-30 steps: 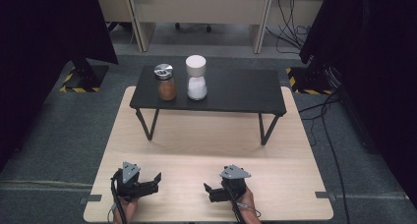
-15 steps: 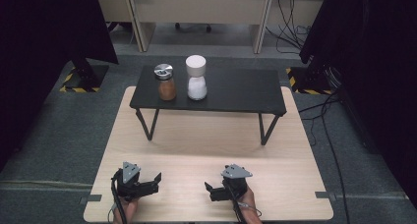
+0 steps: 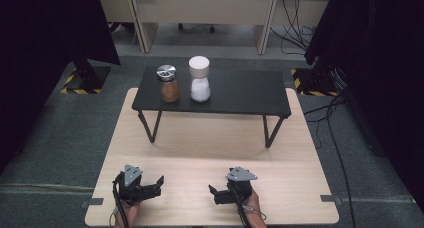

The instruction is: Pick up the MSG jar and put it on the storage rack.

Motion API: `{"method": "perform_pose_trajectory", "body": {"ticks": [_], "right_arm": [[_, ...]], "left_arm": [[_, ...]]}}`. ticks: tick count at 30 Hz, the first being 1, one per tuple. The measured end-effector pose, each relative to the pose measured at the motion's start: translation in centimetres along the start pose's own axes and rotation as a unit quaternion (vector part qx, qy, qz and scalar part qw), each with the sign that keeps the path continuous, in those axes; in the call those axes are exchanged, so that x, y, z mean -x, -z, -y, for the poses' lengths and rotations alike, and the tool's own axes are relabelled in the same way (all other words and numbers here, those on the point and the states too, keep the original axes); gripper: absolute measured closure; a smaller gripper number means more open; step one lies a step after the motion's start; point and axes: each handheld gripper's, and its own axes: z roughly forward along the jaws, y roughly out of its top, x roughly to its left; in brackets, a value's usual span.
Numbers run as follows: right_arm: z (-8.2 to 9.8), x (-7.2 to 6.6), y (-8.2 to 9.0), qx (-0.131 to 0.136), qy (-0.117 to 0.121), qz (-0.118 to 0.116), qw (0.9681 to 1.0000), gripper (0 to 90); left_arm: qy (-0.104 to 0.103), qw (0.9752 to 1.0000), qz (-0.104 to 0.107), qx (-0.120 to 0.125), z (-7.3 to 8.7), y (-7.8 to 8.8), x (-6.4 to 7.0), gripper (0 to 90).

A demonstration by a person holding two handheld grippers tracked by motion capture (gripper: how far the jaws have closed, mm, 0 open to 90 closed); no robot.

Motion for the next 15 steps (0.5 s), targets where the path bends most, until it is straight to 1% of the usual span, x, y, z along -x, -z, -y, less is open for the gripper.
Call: {"method": "perform_pose_trajectory", "body": {"ticks": [3, 15], "right_arm": [[0.0, -0.02, -0.02, -0.001, 0.0, 0.0, 1.0, 1.7], [0.05, -0.01, -0.01, 0.0, 0.001, 0.0, 1.0, 1.7]], "left_arm": [[-0.002, 1.0, 0.0, -0.001, -0.03, -0.05, 0.03, 1.4], [-0.002, 1.0, 0.001, 0.0, -0.03, -0.05, 0.03, 1.3]]}}
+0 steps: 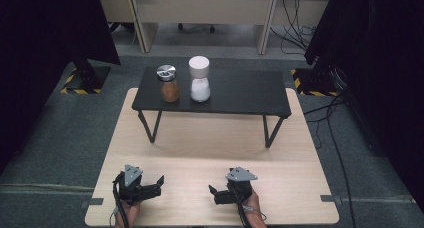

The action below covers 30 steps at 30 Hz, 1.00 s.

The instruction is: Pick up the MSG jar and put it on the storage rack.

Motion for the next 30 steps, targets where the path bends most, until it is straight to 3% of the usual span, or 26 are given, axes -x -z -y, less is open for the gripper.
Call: {"method": "perform_pose_trajectory", "body": {"ticks": [30], "right_arm": [[0.06, -0.02, -0.07, 0.0, -0.002, -0.002, 1.0, 1.7]], "left_arm": [[0.0, 1.0, 0.0, -0.001, -0.02, -0.04, 0.01, 1.3]]}}
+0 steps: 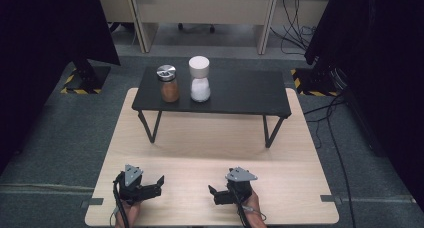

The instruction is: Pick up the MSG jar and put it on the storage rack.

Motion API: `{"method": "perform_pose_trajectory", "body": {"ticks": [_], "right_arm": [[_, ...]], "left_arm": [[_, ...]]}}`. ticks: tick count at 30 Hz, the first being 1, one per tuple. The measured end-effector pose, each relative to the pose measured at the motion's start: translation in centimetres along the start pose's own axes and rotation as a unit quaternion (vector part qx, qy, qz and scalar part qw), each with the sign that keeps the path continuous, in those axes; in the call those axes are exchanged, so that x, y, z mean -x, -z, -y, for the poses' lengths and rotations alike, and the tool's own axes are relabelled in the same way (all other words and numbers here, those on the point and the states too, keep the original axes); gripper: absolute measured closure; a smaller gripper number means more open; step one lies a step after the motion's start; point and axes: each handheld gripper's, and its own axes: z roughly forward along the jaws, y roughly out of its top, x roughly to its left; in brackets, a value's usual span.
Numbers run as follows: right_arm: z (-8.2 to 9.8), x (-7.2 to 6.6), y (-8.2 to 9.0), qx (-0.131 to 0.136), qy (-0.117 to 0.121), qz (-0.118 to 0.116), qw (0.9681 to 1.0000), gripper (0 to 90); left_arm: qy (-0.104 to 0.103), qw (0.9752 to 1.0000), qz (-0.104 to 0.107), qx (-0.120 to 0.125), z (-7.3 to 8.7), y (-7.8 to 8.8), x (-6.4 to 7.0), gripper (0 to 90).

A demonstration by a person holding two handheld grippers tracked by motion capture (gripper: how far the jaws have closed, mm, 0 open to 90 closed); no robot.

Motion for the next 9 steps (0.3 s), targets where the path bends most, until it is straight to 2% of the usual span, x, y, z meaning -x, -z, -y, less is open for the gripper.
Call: {"method": "perform_pose_trajectory", "body": {"ticks": [9], "right_arm": [[-0.02, 0.01, -0.04, -0.001, 0.001, -0.001, 1.0, 1.7]], "left_arm": [[0.0, 1.0, 0.0, 0.0, 0.01, 0.0, -0.02, 1.3]]}}
